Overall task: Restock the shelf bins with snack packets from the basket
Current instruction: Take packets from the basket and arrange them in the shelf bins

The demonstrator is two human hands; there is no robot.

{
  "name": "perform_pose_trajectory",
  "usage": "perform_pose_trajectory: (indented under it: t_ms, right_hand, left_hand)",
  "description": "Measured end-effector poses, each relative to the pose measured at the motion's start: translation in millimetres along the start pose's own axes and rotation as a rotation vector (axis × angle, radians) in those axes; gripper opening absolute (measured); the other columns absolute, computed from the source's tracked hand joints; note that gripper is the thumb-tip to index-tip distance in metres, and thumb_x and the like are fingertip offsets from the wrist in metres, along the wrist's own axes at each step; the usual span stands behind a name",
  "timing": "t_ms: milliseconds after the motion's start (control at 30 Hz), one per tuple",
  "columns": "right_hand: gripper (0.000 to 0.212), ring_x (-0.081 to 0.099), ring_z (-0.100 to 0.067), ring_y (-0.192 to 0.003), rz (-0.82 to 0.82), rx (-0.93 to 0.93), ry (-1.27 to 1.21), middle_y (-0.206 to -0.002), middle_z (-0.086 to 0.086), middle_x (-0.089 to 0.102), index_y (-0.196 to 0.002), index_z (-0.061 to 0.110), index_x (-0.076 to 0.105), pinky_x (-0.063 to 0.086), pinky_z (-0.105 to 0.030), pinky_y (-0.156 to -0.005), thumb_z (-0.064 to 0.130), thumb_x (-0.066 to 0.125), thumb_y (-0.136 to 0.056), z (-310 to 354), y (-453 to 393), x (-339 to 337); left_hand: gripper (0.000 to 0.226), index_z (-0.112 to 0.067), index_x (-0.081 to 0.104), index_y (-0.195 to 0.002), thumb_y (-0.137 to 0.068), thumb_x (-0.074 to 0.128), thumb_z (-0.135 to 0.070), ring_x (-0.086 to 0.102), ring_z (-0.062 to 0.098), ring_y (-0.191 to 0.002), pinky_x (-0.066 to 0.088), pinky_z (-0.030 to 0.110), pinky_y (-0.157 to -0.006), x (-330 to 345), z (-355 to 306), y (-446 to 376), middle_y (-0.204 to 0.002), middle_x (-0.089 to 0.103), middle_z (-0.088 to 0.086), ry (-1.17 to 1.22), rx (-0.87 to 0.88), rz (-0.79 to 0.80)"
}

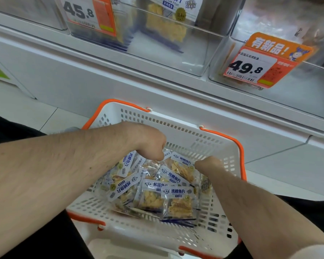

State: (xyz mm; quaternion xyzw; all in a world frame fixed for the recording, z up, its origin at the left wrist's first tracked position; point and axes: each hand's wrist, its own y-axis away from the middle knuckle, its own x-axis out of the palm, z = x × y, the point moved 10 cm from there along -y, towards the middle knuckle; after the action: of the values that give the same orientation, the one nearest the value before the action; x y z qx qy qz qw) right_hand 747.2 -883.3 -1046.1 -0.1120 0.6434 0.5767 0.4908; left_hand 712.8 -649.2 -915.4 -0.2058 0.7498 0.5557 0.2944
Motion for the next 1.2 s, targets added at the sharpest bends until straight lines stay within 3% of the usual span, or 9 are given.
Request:
perform_pose_trajectory:
  t_ms: [233, 367, 500, 600, 833, 933, 1033, 1100, 1200]
  right_hand:
    - [0.017, 0.061, -0.015, -0.067, 0.157, -0.141, 0.160, -0.078, -0.003, 0.064, -0.090, 0.009, 0.064, 0.044, -0.022, -0.051, 0.025, 0.059, -0.086, 13, 7, 26]
    - [0.014, 0.057, -0.015, -0.069, 0.128, -0.204, 0.273, -0.075, -0.001, 0.058, -0.083, 0.011, 0.061, 0.041, -0.022, -0.049, 0.024, 0.057, -0.088, 26, 13, 18]
    - [0.013, 0.058, -0.020, -0.058, 0.140, -0.132, 0.002, -0.071, -0.009, 0.062, -0.085, 0.005, 0.060, 0.051, -0.026, -0.055, 0.018, 0.060, -0.087, 39, 19, -12]
    - [0.024, 0.062, -0.024, -0.060, 0.191, -0.084, -0.282, -0.078, -0.015, 0.064, -0.100, 0.001, 0.059, 0.054, -0.030, -0.057, 0.022, 0.064, -0.091, 54, 38, -38]
    - [0.030, 0.074, -0.026, -0.071, 0.337, -0.135, -0.570, -0.090, -0.020, 0.072, -0.099, 0.000, 0.059, 0.060, -0.035, -0.064, 0.029, 0.063, -0.094, 107, 114, -101]
    - [0.029, 0.074, -0.027, -0.068, 0.407, -0.150, -0.723, -0.085, -0.021, 0.073, -0.098, -0.002, 0.060, 0.060, -0.035, -0.061, 0.027, 0.060, -0.095, 125, 146, -117]
    - [0.027, 0.073, -0.028, -0.067, 0.457, -0.205, -0.805, -0.084, -0.022, 0.073, -0.093, -0.001, 0.060, 0.061, -0.036, -0.063, 0.026, 0.057, -0.095, 142, 174, -128]
    - [0.025, 0.072, -0.028, -0.071, 0.467, -0.269, -0.775, -0.085, -0.021, 0.072, -0.092, 0.002, 0.060, 0.060, -0.036, -0.066, 0.026, 0.056, -0.096, 150, 190, -135]
    - [0.017, 0.065, -0.022, -0.066, 0.262, -0.433, -0.593, -0.090, -0.014, 0.070, -0.092, 0.007, 0.062, 0.056, -0.031, -0.061, 0.023, 0.062, -0.095, 157, 200, -164]
  left_hand:
    - [0.031, -0.014, 0.059, -0.111, -0.098, 0.048, -0.040, 0.056, 0.019, -0.095, 0.049, 0.037, -0.094, 2, -1, 4, -0.108, 0.058, 0.000, -0.005, -0.008, 0.008]
    - [0.042, -0.012, 0.059, -0.129, -0.098, 0.048, -0.039, 0.061, 0.022, -0.108, 0.049, 0.037, -0.096, -1, -2, 8, -0.122, 0.063, 0.004, 0.015, -0.009, 0.011]
    - [0.038, -0.012, 0.062, -0.121, -0.096, 0.051, -0.039, 0.055, 0.018, -0.092, 0.047, 0.033, -0.088, -6, -2, 6, -0.105, 0.056, -0.001, 0.014, 0.010, -0.014]
    - [0.041, -0.017, 0.058, -0.129, -0.095, 0.056, -0.040, 0.060, 0.018, -0.107, 0.049, 0.033, -0.094, -10, -4, 9, -0.123, 0.062, -0.001, 0.041, 0.031, -0.057]
    - [0.078, -0.021, 0.038, -0.148, -0.084, 0.070, -0.052, 0.050, 0.017, -0.129, 0.043, 0.035, -0.107, -29, 0, 22, -0.148, 0.046, -0.004, 0.223, 0.102, -0.259]
    - [0.062, -0.022, 0.052, -0.133, -0.082, 0.073, -0.050, 0.056, 0.014, -0.117, 0.047, 0.029, -0.094, -40, -3, 31, -0.131, 0.057, -0.006, 0.326, 0.132, -0.363]
    - [0.026, -0.018, 0.062, -0.096, -0.084, 0.073, -0.038, 0.064, 0.018, -0.090, 0.053, 0.033, -0.077, -56, 4, 39, -0.097, 0.067, 0.000, 0.464, 0.117, -0.531]
    - [0.021, -0.015, 0.065, -0.090, -0.085, 0.074, -0.034, 0.065, 0.018, -0.079, 0.054, 0.033, -0.069, -65, 11, 47, -0.087, 0.067, -0.001, 0.559, 0.100, -0.599]
    - [0.017, -0.019, 0.063, -0.080, -0.087, 0.074, -0.029, 0.056, 0.007, -0.067, 0.041, 0.024, -0.055, -72, 18, 57, -0.079, 0.061, -0.008, 0.623, 0.100, -0.636]
